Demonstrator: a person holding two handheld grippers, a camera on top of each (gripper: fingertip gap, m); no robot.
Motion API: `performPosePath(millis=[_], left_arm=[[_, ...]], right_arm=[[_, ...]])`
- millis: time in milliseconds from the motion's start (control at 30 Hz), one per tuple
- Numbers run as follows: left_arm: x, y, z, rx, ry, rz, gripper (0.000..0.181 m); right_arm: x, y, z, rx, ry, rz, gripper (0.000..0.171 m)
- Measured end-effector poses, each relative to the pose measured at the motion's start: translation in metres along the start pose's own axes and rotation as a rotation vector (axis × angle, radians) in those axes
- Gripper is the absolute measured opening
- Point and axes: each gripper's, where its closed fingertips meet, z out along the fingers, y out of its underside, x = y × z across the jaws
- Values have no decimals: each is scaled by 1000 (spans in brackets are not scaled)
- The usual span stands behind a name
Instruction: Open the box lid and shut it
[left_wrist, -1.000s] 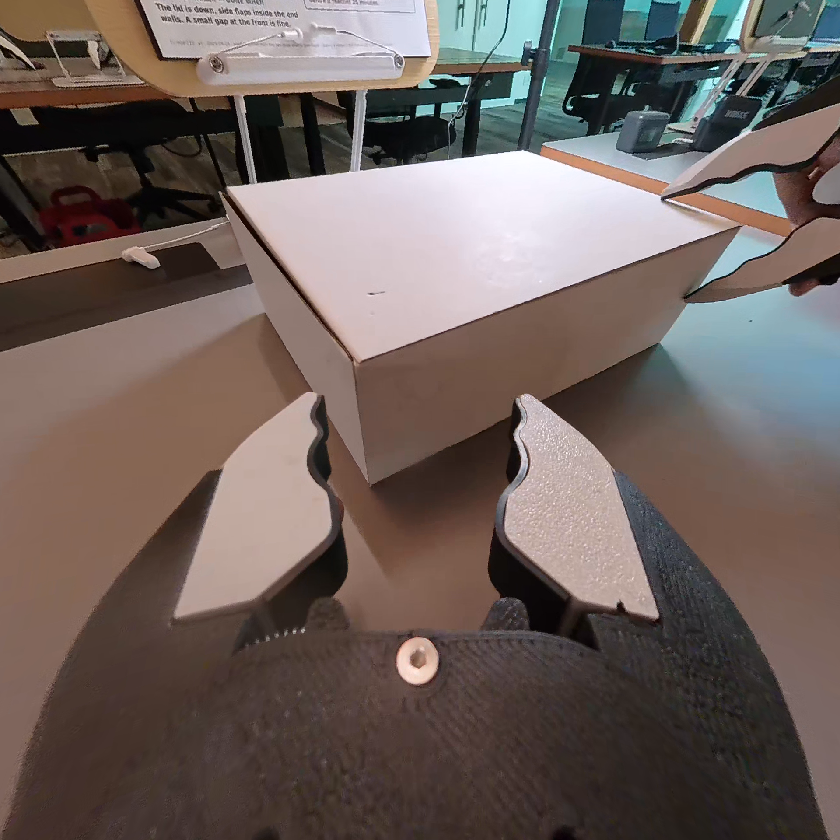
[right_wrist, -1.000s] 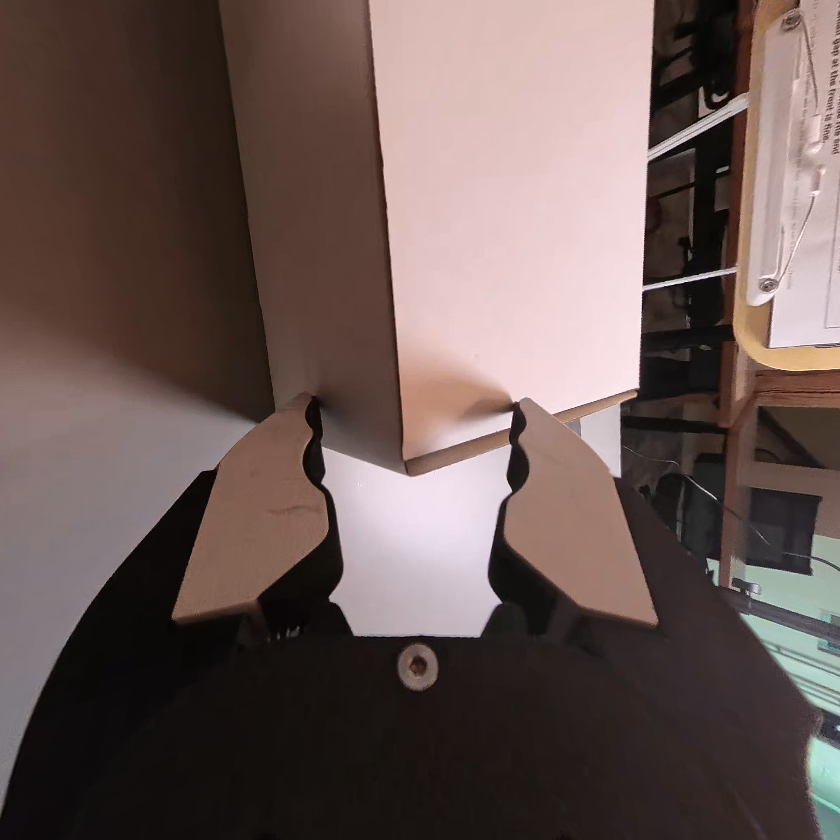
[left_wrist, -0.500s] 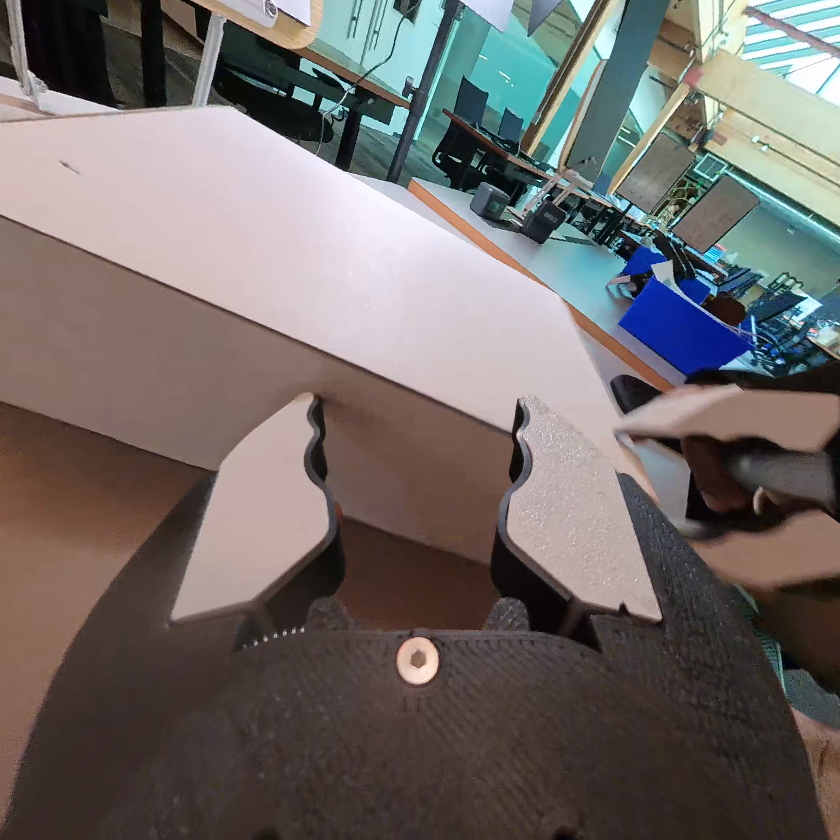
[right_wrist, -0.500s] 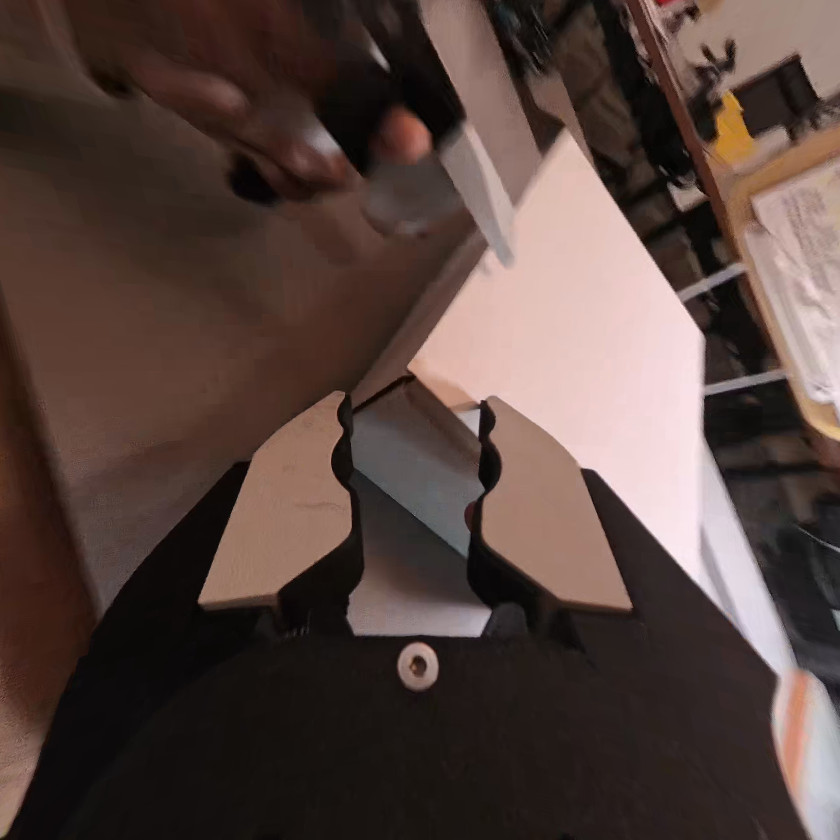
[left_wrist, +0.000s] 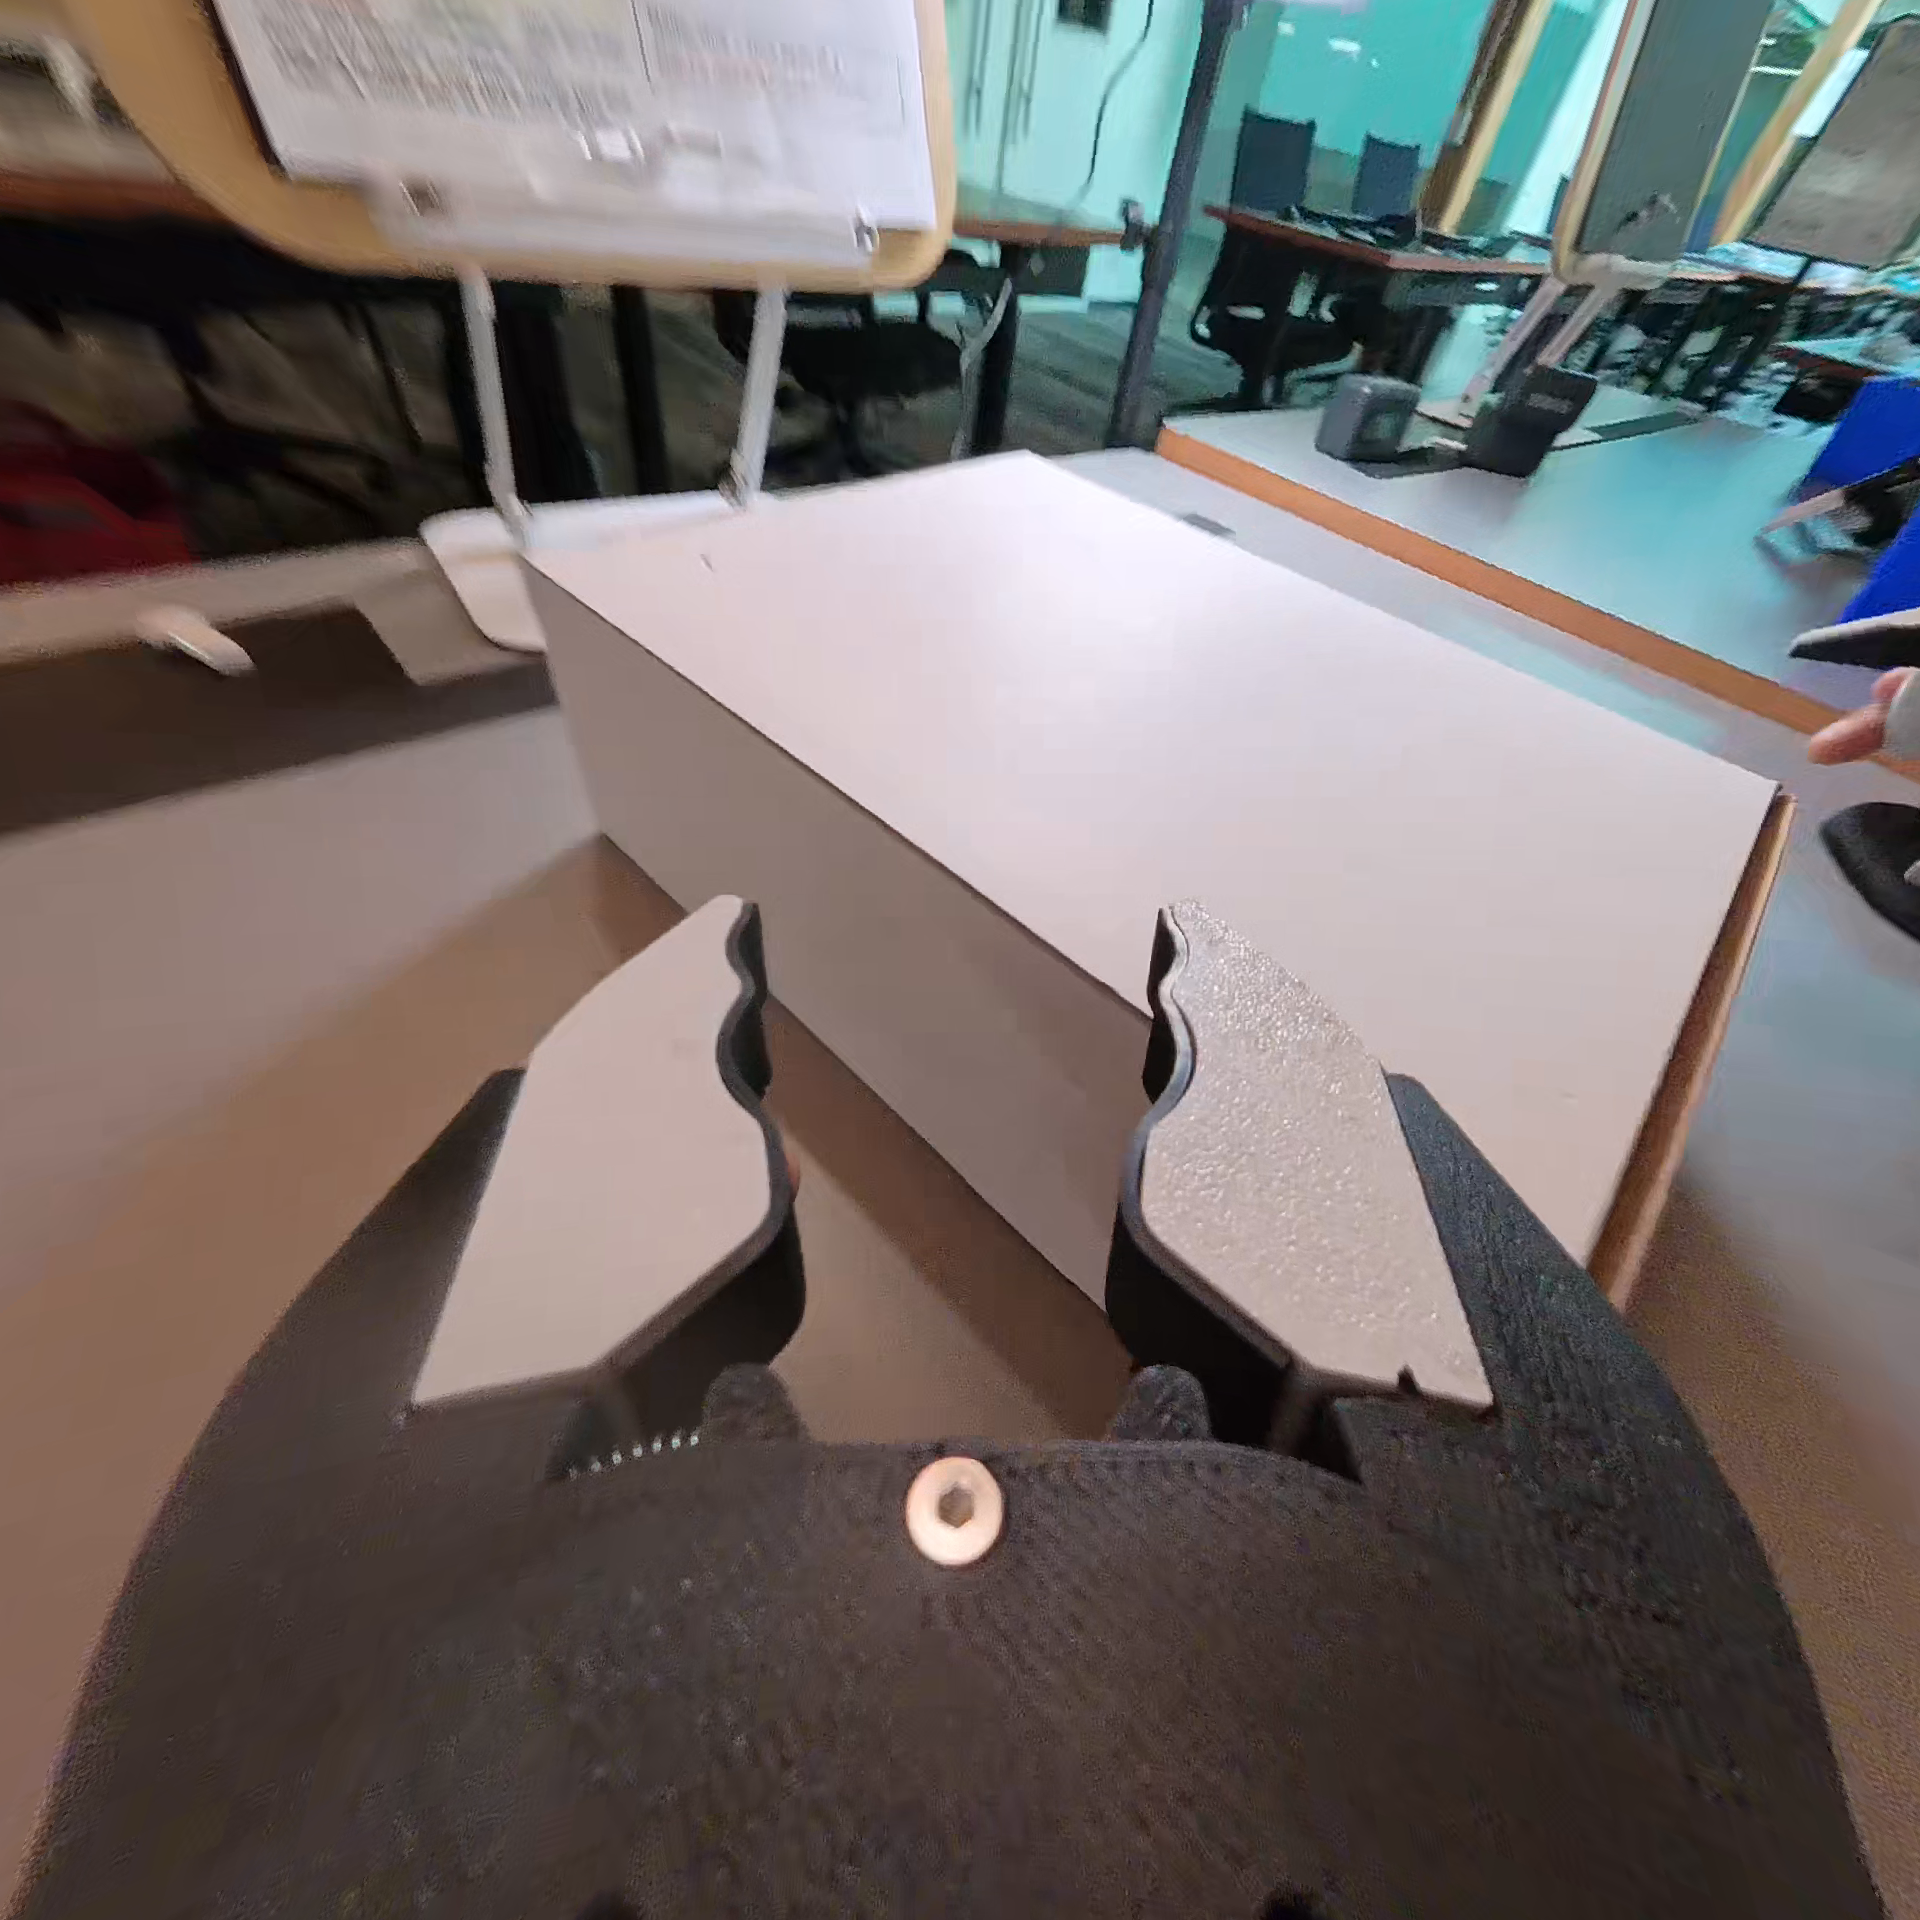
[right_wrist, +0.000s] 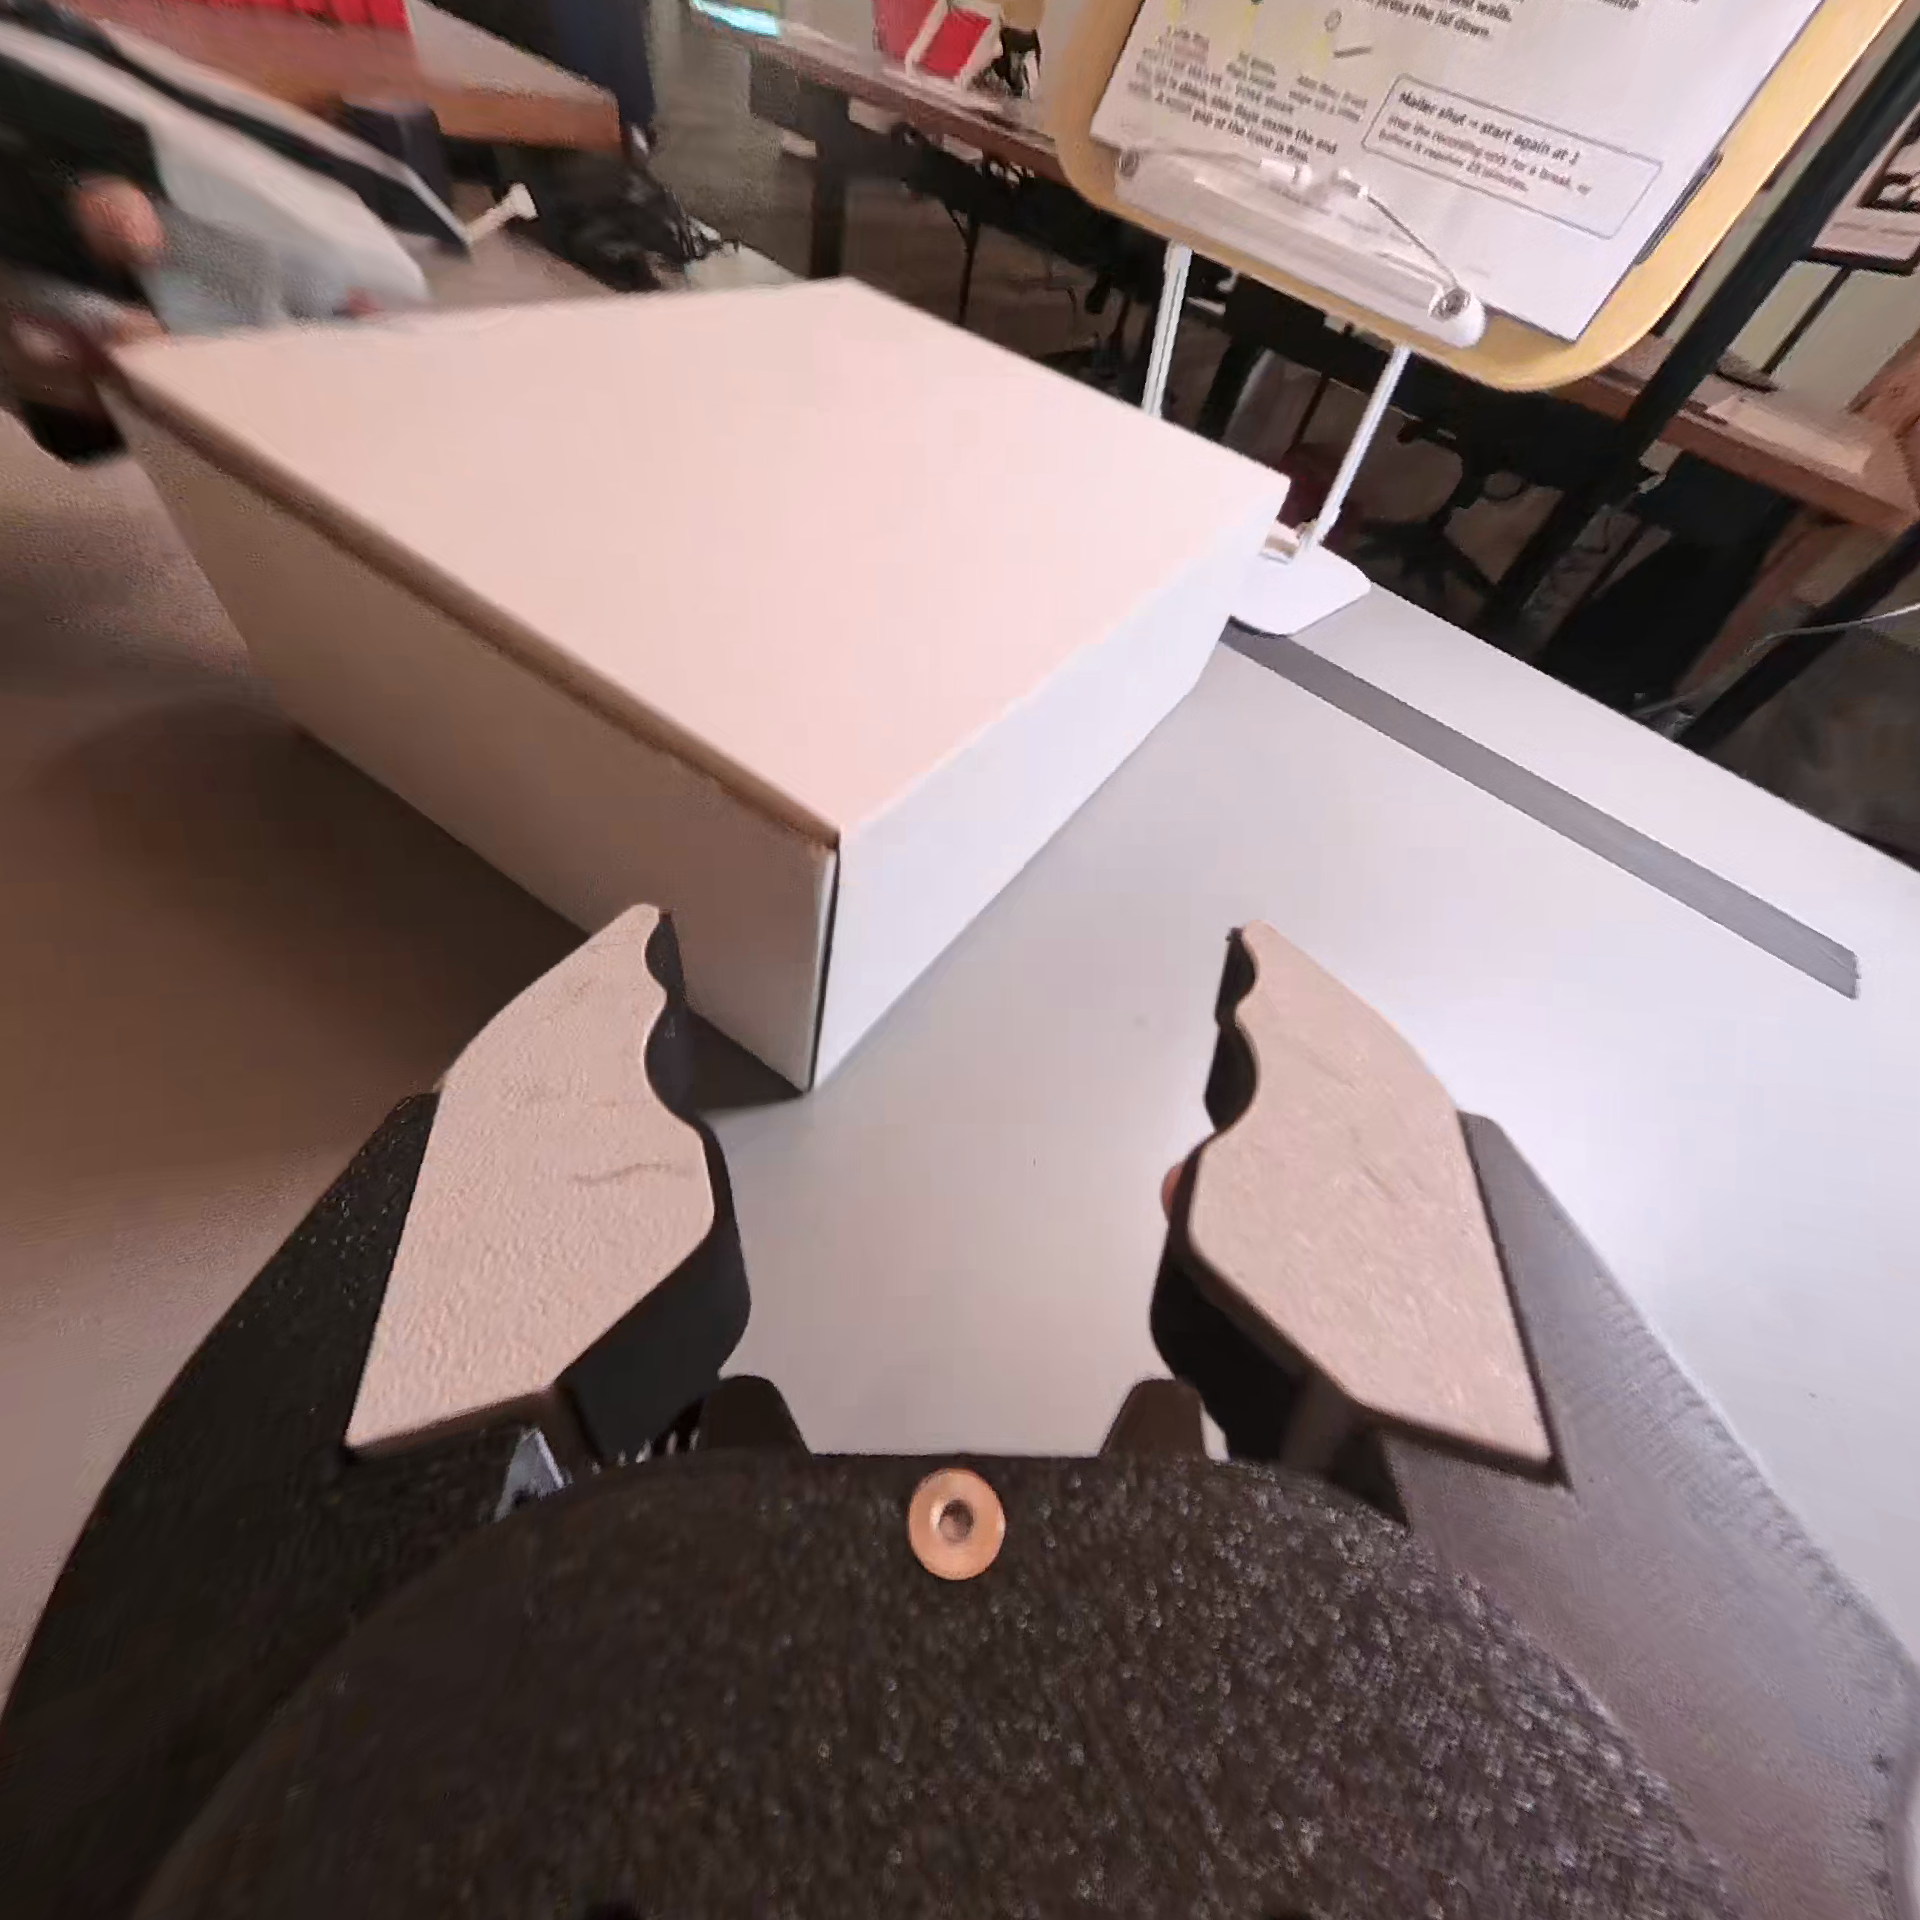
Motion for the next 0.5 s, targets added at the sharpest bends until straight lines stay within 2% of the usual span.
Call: performPosePath(millis=[100,267,500], left_arm=[[18,-7,-28,52,2,62,72],[53,5,-64,78,27,94,75],[82,35,-72,62,-2,105,76]], right_arm=[[-14,16,-5,-29,10,-3,99],[-33,23,-5,-9,-26,55,96],[-38,21,35,-35,-60,87,88]])
